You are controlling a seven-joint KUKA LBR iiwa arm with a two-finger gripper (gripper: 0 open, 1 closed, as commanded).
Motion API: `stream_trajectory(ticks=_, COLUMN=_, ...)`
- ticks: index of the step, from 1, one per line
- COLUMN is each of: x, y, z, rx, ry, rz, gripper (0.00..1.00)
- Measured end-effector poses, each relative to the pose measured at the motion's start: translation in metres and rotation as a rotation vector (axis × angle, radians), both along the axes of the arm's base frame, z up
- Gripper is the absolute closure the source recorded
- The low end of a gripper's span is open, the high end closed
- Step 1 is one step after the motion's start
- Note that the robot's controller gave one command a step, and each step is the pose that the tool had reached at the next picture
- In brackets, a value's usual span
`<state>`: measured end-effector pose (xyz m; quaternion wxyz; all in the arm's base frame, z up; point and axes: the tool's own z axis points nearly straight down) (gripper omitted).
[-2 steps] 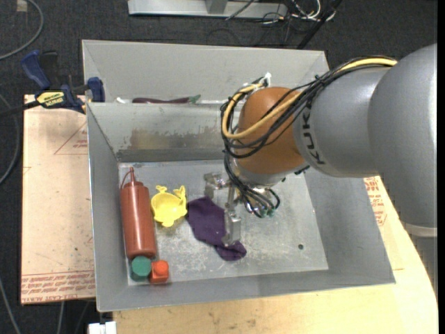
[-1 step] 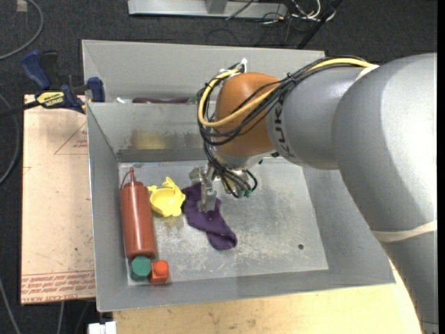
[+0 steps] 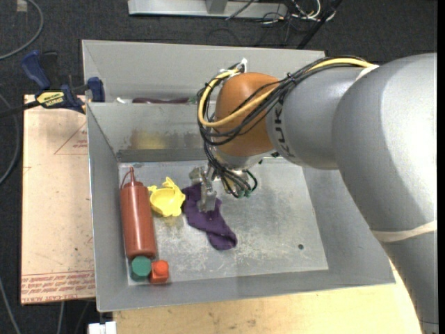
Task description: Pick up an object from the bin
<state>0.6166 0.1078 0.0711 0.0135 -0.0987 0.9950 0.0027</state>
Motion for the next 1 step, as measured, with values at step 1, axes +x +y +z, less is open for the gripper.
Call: stream_trajectory(ticks=1, x=-0.0014, y=-0.0033, z=0.1028, rx=0.0, ry=-0.004, rz=0.051, gripper=1.0)
